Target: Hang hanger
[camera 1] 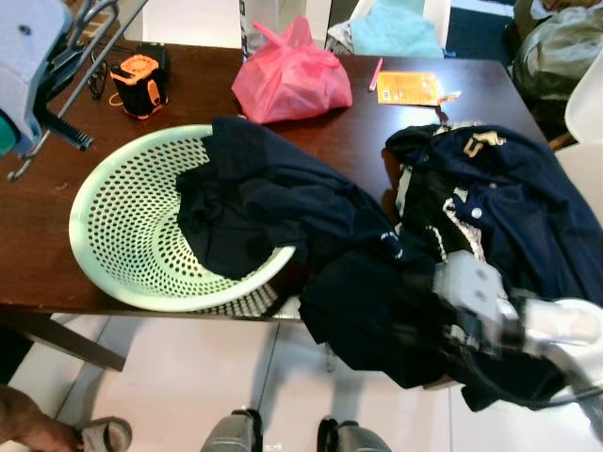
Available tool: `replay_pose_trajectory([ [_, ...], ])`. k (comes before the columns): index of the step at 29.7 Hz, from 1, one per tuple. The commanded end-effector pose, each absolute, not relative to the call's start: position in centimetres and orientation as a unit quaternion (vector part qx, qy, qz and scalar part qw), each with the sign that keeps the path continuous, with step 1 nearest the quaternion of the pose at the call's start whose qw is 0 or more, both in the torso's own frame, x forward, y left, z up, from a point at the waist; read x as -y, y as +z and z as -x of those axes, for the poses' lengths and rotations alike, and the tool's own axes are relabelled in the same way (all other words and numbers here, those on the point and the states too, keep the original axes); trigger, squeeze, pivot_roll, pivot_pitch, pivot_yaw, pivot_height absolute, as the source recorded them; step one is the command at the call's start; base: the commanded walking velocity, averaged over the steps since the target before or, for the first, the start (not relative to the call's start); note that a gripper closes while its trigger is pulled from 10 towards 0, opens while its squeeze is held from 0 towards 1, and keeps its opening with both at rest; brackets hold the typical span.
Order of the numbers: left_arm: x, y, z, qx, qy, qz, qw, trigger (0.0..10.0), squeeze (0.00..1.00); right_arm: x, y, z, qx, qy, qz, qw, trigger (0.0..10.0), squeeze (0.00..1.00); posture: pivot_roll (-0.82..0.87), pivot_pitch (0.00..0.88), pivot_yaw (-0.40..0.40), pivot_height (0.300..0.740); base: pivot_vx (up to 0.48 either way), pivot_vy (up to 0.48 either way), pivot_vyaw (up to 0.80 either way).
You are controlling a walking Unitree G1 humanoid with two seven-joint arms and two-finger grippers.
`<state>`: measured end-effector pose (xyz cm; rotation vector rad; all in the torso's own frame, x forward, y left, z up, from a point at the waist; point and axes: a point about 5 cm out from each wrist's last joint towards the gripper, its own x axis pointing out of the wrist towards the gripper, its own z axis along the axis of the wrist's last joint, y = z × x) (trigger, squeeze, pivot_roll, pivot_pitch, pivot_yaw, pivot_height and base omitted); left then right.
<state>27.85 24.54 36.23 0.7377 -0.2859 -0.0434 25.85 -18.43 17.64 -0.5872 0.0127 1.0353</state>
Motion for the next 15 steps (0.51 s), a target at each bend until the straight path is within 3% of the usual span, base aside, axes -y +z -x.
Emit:
replay_pose_trajectory([
  [1,-24.6,36.2,-27.9,0.137,-0.02,-0.359,0.923,10.0,0.0,18.2,17.7,-26.4,0.031,0.448,0.309,0.839,10.0,0.0,0.08,0.122,0.059,0.74,0.0,0.0,0.0],
  [7,-24.6,36.2,-27.9,0.137,-0.02,-0.356,0.924,10.0,0.0,17.4,18.3,-26.5,0.093,0.414,0.359,0.831,10.0,0.0,0.09,0.125,0.059,0.74,0.0,0.0,0.0],
  [15,-24.5,36.2,-28.0,0.138,-0.022,-0.353,0.925,10.0,0.0,15.8,16.9,-25.0,0.062,0.495,0.354,0.791,10.0,0.0,0.09,0.127,0.058,0.74,0.0,0.0,0.0],
])
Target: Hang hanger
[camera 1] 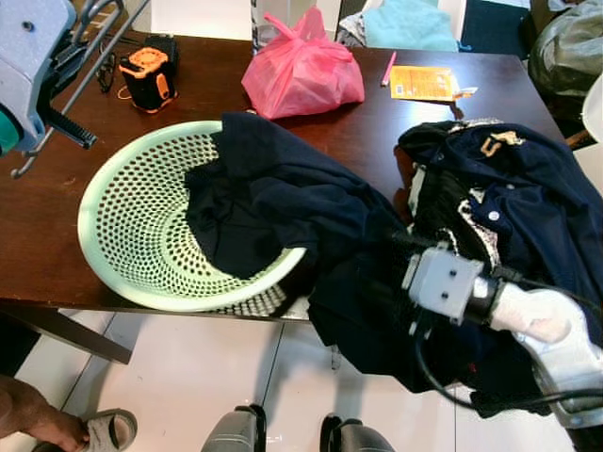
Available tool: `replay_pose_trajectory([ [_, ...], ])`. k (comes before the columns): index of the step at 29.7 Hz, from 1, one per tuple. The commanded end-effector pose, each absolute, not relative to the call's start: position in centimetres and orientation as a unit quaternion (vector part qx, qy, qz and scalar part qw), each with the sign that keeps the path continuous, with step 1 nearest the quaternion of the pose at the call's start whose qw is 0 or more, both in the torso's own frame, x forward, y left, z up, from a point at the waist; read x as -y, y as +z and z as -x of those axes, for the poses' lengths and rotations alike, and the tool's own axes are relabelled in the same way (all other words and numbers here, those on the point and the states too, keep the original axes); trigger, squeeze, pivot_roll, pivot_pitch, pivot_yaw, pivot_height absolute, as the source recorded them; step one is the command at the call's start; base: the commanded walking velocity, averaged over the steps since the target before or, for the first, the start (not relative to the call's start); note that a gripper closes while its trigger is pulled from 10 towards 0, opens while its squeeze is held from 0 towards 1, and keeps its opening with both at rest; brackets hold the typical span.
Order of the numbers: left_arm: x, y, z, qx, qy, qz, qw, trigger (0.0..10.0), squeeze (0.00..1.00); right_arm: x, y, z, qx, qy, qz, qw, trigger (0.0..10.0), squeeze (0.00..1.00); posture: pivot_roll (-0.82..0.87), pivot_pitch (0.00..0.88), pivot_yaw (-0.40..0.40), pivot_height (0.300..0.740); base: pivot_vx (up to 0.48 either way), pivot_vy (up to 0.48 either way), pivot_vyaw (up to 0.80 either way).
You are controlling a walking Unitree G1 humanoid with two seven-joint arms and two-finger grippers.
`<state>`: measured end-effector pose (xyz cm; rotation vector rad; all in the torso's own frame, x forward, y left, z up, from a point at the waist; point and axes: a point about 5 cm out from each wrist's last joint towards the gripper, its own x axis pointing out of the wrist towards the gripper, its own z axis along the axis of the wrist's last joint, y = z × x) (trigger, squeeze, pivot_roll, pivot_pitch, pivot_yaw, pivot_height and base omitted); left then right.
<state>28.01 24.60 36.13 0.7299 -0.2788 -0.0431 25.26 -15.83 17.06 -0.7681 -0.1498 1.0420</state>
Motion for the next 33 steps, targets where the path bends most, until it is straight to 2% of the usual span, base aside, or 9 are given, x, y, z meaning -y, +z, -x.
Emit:
replay_pose_trajectory([
  [1,-24.5,36.2,-28.0,0.138,-0.022,-0.353,0.925,10.0,0.0,15.8,16.5,-25.1,0.059,0.494,0.36,0.789,10.0,0.0,0.09,0.127,0.056,0.74,0.0,0.0,0.0],
  [18,-24.4,36.4,-27.7,0.138,-0.015,-0.35,0.926,10.0,0.0,17.3,14.8,-28.2,0.036,0.425,0.404,0.81,10.0,0.0,0.1,0.129,0.046,0.74,0.0,0.0,0.0],
  [20,-24.4,36.4,-27.7,0.138,-0.014,-0.349,0.927,10.0,0.0,17.8,14.3,-28.2,0.02,0.426,0.413,0.805,8.9,0.0,0.1,0.13,0.044,0.74,0.0,0.0,0.0],
  [21,-24.4,36.3,-27.6,0.138,-0.014,-0.349,0.927,10.0,0.0,18.2,14.0,-28.3,0.005,0.427,0.42,0.801,7.0,0.0,0.1,0.129,0.043,0.74,0.0,0.0,0.0],
  [25,-24.4,36.3,-27.6,0.138,-0.013,-0.348,0.927,10.0,0.0,19.1,13.3,-28.5,-0.016,0.424,0.442,0.79,6.5,0.0,0.1,0.129,0.041,0.74,0.0,0.0,0.0],
  [26,-24.4,36.3,-27.5,0.138,-0.013,-0.348,0.927,10.0,0.0,19.5,13.2,-28.7,-0.023,0.417,0.454,0.787,4.9,0.0,0.1,0.128,0.04,0.74,0.0,0.0,0.0],
  [27,-24.4,36.3,-27.5,0.138,-0.013,-0.348,0.927,10.0,0.0,19.5,13.2,-28.7,-0.023,0.417,0.454,0.787,4.9,0.0,0.1,0.128,0.04,0.74,0.0,0.0,0.0],
  [29,-24.4,36.3,-27.5,0.138,-0.011,-0.347,0.928,10.0,0.0,20.1,13.4,-29.1,-0.026,0.407,0.463,0.787,0.0,0.0,0.1,0.124,0.04,0.74,0.0,0.0,0.0],
  [33,-24.4,36.3,-27.5,0.139,-0.011,-0.345,0.928,10.0,0.0,20.0,14.1,-29.4,-0.013,0.4,0.458,0.794,0.0,0.0,0.1,0.121,0.039,0.74,0.0,0.0,0.0],
])
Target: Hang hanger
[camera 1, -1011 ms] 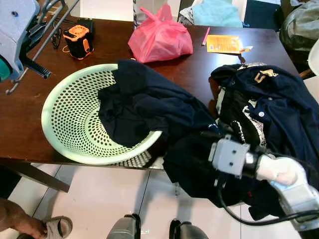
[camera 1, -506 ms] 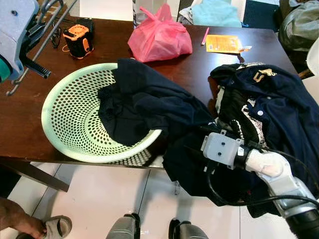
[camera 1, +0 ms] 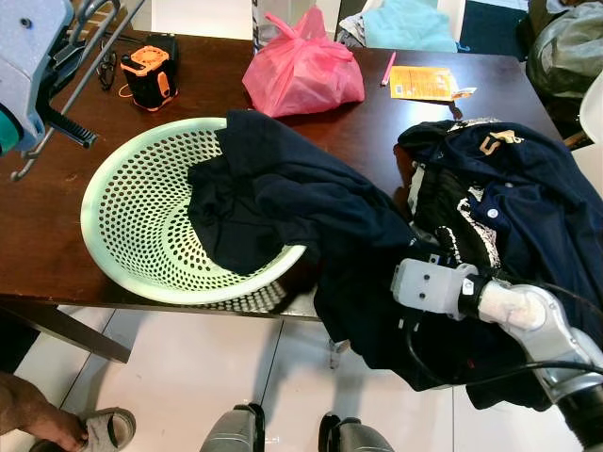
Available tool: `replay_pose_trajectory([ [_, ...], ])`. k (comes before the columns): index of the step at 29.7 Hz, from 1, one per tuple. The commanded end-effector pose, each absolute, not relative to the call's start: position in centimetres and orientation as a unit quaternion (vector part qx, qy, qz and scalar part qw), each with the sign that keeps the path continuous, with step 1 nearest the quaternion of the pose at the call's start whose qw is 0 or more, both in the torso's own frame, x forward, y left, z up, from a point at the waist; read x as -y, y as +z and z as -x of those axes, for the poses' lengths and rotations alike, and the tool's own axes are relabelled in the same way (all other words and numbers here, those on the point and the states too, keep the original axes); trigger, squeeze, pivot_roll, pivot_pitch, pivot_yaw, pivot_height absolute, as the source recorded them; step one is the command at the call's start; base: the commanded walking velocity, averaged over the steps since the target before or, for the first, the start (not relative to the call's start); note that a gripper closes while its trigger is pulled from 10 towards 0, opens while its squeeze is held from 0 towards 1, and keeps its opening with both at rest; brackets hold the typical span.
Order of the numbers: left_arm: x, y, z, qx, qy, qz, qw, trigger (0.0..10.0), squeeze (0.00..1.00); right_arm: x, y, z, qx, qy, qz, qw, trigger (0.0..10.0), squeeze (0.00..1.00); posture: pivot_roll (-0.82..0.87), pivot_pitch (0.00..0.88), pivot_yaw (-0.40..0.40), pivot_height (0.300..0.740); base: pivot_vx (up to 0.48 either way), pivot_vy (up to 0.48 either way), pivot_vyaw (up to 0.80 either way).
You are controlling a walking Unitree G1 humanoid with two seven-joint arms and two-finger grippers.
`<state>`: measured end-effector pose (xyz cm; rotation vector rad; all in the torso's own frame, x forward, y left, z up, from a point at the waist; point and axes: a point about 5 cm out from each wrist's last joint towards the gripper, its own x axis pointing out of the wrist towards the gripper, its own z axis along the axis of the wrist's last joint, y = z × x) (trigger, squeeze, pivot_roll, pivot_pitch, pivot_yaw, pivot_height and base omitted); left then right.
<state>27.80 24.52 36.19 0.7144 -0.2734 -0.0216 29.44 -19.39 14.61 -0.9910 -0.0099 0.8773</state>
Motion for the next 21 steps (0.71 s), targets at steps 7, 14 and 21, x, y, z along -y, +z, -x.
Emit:
replay_pose_trajectory([
  [7,-24.4,36.3,-27.5,0.14,-0.01,-0.344,0.929,10.0,0.0,19.4,14.6,-29.5,0.002,0.408,0.433,0.804,0.0,0.0,0.1,0.118,0.036,0.74,0.0,0.0,0.0],
  [14,-24.4,36.2,-27.4,0.14,-0.008,-0.343,0.929,10.0,0.0,18.7,15.7,-29.1,0.022,0.438,0.362,0.823,0.0,0.0,0.1,0.117,0.036,0.74,0.0,0.0,0.0],
  [21,-24.4,36.3,-27.6,0.142,-0.007,-0.341,0.929,10.0,0.0,16.3,22.4,-28.0,0.099,0.52,0.164,0.832,0.0,0.0,0.1,0.115,0.04,0.74,0.0,0.0,0.0],
])
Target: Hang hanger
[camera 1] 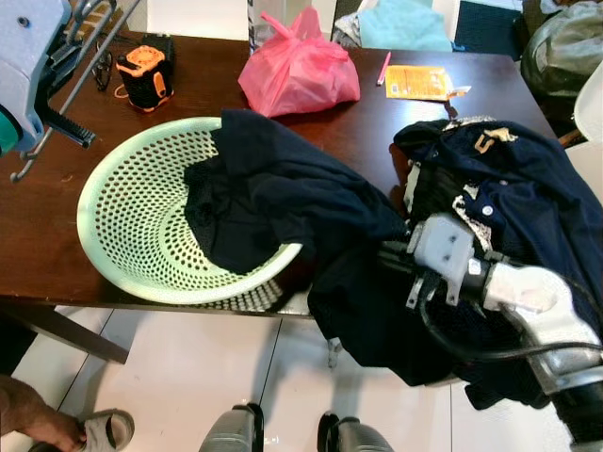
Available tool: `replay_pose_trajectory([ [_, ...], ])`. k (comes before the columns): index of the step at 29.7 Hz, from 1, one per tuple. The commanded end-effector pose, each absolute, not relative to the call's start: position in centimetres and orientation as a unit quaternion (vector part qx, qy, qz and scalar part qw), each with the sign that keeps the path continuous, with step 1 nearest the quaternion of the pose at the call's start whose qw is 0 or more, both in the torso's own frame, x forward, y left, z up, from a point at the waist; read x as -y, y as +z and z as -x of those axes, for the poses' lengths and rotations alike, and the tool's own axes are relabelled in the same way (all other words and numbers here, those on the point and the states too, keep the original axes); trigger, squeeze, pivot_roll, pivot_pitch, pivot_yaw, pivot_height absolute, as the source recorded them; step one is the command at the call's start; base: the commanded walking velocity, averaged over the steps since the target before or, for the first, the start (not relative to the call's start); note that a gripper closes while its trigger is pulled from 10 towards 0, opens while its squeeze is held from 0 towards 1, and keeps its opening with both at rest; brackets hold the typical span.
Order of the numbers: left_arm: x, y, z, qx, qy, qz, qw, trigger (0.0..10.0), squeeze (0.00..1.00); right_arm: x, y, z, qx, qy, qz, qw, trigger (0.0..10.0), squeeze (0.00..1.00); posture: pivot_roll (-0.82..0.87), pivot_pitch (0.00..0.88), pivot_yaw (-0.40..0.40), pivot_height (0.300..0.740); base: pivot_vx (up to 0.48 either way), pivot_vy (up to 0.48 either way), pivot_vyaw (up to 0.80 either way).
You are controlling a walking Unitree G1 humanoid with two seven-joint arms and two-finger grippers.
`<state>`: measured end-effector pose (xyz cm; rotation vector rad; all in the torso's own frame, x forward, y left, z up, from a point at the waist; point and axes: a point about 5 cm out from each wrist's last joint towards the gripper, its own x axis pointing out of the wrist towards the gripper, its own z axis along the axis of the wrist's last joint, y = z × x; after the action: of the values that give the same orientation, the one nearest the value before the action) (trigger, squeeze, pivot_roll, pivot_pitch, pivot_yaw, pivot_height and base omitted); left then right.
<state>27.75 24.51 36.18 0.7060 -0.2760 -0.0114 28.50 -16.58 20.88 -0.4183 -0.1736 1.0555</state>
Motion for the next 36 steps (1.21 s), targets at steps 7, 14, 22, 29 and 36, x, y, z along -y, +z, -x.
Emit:
replay_pose_trajectory([
  [7,-24.4,36.3,-27.7,0.144,-0.005,-0.339,0.93,10.0,0.0,15.9,29.7,-27.9,0.218,0.532,0.025,0.818,0.0,0.0,0.1,0.113,0.042,0.74,0.0,0.0,0.0],
  [14,-23.8,36.9,-27.9,0.174,-0.008,-0.314,0.933,10.0,0.0,16.3,38.5,-30.8,0.367,0.402,-0.226,0.808,10.0,0.0,0.11,0.1,0.038,0.74,0.0,0.0,0.0],
  [22,-22.9,37.6,-27.8,0.208,-0.019,-0.296,0.932,10.0,0.0,17.4,40.8,-32.5,0.382,0.322,-0.365,0.785,10.0,0.0,0.11,0.095,0.029,0.74,0.0,0.0,0.0],
  [29,-19.5,38.5,-24.7,0.264,-0.203,-0.222,0.916,10.0,0.0,16.1,40.7,-33.6,0.355,0.305,-0.245,0.849,10.0,0.0,0.13,0.098,0.017,0.74,0.0,0.0,0.0],
  [36,-15.6,35.4,-23.0,0.219,-0.391,-0.017,0.894,10.0,0.0,11.2,40.6,-32.9,0.337,0.419,-0.109,0.836,10.0,0.0,0.15,0.093,0.004,0.74,0.0,0.0,0.0],
])
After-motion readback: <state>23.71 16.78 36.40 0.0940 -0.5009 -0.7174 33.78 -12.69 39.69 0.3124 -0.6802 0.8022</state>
